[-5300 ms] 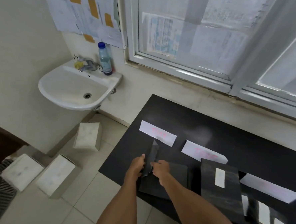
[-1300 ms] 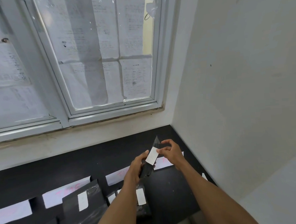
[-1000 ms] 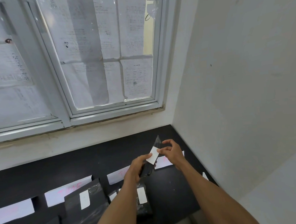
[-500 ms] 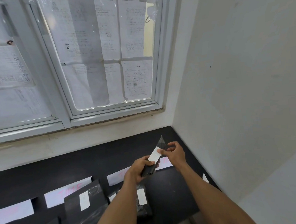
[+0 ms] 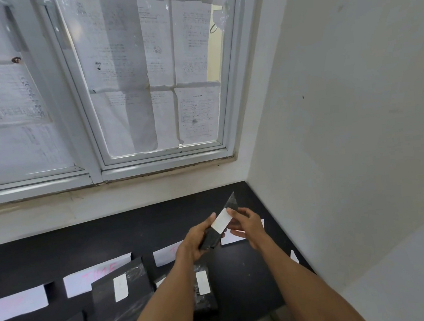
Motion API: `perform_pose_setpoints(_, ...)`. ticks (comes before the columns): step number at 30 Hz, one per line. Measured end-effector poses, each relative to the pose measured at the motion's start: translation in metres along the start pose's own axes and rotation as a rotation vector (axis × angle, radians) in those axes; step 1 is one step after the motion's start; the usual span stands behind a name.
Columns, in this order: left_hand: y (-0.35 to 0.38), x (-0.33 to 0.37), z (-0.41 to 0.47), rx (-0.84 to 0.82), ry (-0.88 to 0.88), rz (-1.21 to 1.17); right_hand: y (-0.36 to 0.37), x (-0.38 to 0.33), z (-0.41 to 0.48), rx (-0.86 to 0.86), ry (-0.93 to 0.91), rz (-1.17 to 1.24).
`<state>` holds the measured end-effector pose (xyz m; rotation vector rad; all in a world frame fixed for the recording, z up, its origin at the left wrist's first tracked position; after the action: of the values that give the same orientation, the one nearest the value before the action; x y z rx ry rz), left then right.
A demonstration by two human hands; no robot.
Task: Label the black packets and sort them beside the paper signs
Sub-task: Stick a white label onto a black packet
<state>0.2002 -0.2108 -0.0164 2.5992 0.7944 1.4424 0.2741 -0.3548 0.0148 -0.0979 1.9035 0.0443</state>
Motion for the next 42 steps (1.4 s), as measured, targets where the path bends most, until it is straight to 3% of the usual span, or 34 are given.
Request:
perform_pose_setpoints(11, 0.001, -0.003, -0.010, -0.016, -0.045, 0.076, 0.001, 0.000, 0.005, 0.132, 0.000, -0.139)
perform_pose_setpoints(15, 0.000, 0.000, -0.012, -0.007, -0.052, 0.012, 0.007, -0.004, -0.001, 0.046, -0.029, -0.133)
perform_pose_setpoints(27, -0.003, 0.008, -0.018, -0.009, -0.073, -0.232, 0.007, -0.003, -0.011, -0.106, 0.095, 0.324)
perform_pose_setpoints(39, -0.005, 0.015, -0.028, 0.002, -0.011, -0.187, 0.013, 0.002, -0.009, -0.029, 0.097, 0.341)
perform_pose_setpoints(42, -0.028, 0.017, -0.032, 0.105, 0.021, -0.229, 0.039, 0.009, -0.016, -0.100, 0.153, 0.262)
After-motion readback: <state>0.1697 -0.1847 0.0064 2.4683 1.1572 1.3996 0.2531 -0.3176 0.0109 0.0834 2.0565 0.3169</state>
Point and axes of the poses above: each hand's wrist, its own z-axis towards the middle knuckle, its own y-axis out of the palm, x = y × z, the point moved 7 cm from there along z, towards the middle knuckle, and after that the axes turned 11 degrees about x, right-handed, at the moved point
